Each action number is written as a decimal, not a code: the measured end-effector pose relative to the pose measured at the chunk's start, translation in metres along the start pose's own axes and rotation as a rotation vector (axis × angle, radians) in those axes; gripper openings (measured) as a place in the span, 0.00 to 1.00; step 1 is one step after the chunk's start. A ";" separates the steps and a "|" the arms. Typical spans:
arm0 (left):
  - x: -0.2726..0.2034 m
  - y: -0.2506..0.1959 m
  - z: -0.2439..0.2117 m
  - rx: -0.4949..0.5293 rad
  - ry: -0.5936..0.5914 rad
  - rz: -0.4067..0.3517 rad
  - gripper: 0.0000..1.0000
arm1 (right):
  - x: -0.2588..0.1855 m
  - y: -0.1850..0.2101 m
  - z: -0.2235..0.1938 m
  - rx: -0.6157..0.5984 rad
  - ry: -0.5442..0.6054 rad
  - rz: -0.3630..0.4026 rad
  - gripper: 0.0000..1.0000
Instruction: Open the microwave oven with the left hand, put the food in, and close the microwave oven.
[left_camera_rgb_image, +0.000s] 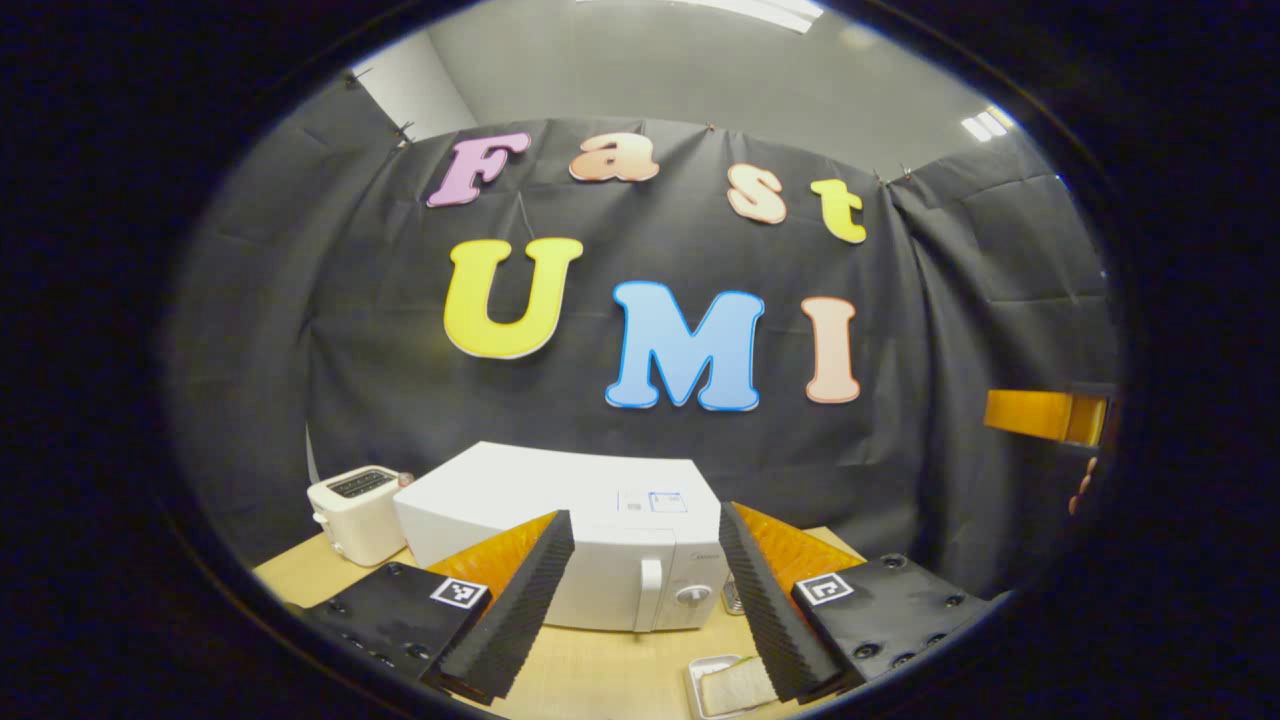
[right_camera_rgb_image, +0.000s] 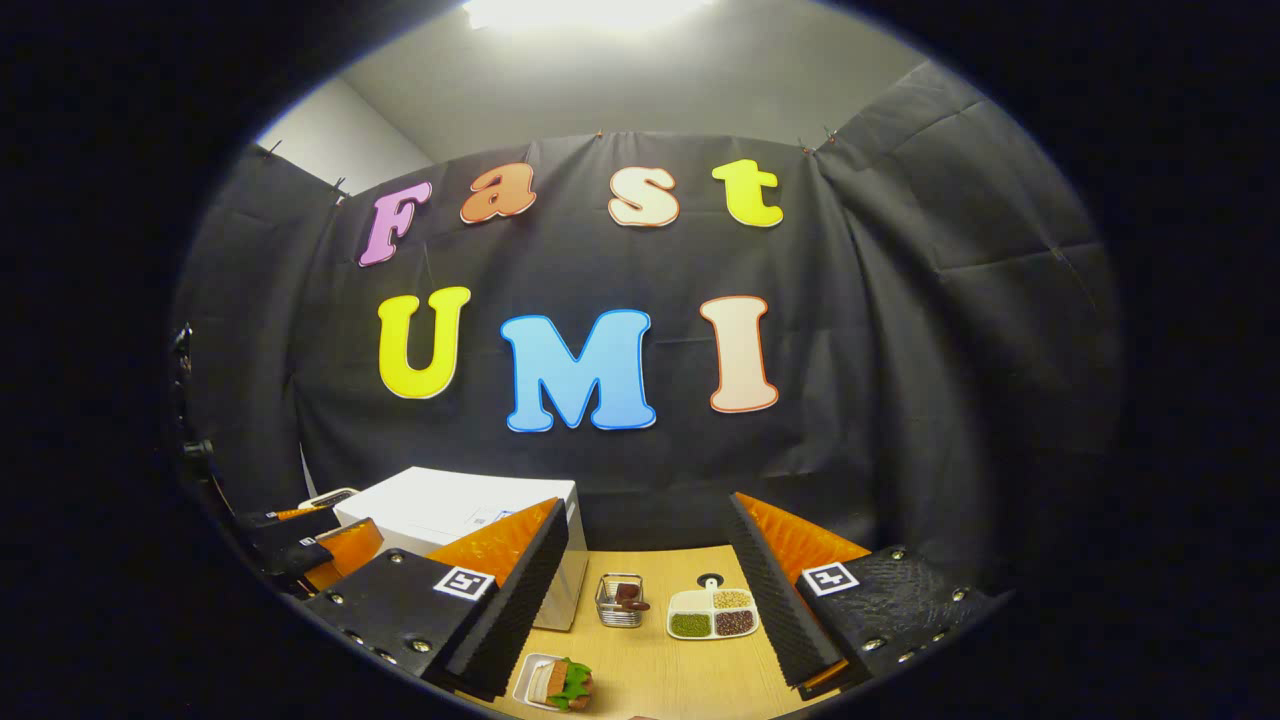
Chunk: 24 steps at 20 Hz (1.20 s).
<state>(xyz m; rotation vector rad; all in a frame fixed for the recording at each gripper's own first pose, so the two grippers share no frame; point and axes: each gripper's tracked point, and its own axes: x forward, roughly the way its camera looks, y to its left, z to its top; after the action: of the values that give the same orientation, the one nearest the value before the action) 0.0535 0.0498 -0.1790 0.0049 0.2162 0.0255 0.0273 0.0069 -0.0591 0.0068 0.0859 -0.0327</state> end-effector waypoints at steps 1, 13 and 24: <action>0.011 0.004 -0.017 0.010 0.025 0.012 0.96 | -0.001 0.000 -0.005 -0.006 0.011 -0.006 0.96; 0.128 -0.019 -0.151 0.062 0.239 -0.065 0.96 | 0.031 -0.015 -0.015 -0.003 0.073 -0.073 0.96; 0.144 -0.020 -0.175 0.063 0.363 -0.085 0.16 | 0.030 -0.026 -0.022 -0.005 0.108 -0.111 0.96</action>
<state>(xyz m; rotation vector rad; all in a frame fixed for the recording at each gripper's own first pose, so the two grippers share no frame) 0.1568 0.0338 -0.3807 0.0538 0.5799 -0.0662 0.0549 -0.0199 -0.0834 -0.0008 0.1939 -0.1427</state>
